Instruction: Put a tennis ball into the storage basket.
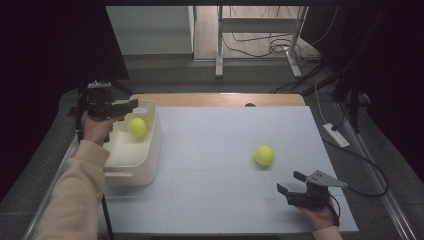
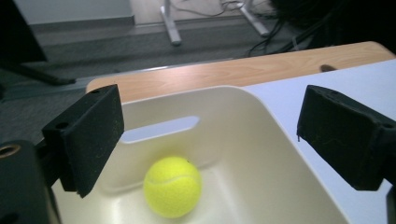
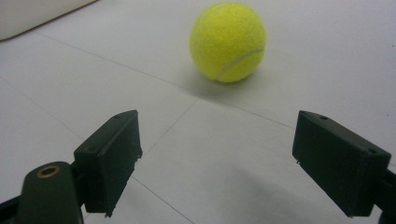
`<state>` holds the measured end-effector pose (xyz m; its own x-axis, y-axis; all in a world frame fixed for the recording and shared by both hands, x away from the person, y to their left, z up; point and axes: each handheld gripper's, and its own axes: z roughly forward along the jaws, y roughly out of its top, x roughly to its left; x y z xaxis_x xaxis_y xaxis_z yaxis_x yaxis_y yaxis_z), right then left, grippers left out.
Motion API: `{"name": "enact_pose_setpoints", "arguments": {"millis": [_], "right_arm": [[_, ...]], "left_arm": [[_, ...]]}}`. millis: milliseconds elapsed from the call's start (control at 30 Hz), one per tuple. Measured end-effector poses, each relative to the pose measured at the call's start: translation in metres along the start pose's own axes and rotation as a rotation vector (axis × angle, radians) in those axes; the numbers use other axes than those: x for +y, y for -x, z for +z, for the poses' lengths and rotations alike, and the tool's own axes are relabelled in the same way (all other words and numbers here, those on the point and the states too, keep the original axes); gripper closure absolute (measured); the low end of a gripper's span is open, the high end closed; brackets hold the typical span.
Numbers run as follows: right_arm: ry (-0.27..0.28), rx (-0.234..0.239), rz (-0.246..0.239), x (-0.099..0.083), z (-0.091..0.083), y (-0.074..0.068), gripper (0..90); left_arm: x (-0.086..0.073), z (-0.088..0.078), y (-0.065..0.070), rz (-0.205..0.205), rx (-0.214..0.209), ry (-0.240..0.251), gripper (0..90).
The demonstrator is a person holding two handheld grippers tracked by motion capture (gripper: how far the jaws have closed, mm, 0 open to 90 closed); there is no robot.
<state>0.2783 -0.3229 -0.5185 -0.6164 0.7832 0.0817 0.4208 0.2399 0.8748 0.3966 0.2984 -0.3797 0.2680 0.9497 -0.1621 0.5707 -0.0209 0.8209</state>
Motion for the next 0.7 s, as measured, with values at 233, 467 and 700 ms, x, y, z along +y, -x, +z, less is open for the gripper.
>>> {"name": "enact_pose_setpoints", "arguments": {"millis": [233, 467, 700], "right_arm": [[0.001, -0.006, 0.0, 0.0, -0.001, 0.001, 15.5], [0.004, -0.008, 0.004, 0.0, -0.001, 0.001, 15.5], [0.01, -0.004, 0.01, 0.001, -0.002, 0.001, 15.5]], "left_arm": [[-0.004, -0.007, 0.007, 0.032, -0.077, 0.016, 7.1], [-0.005, -0.017, 0.026, 0.086, -0.128, 0.061, 7.5], [-0.009, -0.026, 0.037, 0.114, -0.172, 0.101, 7.5]]}}
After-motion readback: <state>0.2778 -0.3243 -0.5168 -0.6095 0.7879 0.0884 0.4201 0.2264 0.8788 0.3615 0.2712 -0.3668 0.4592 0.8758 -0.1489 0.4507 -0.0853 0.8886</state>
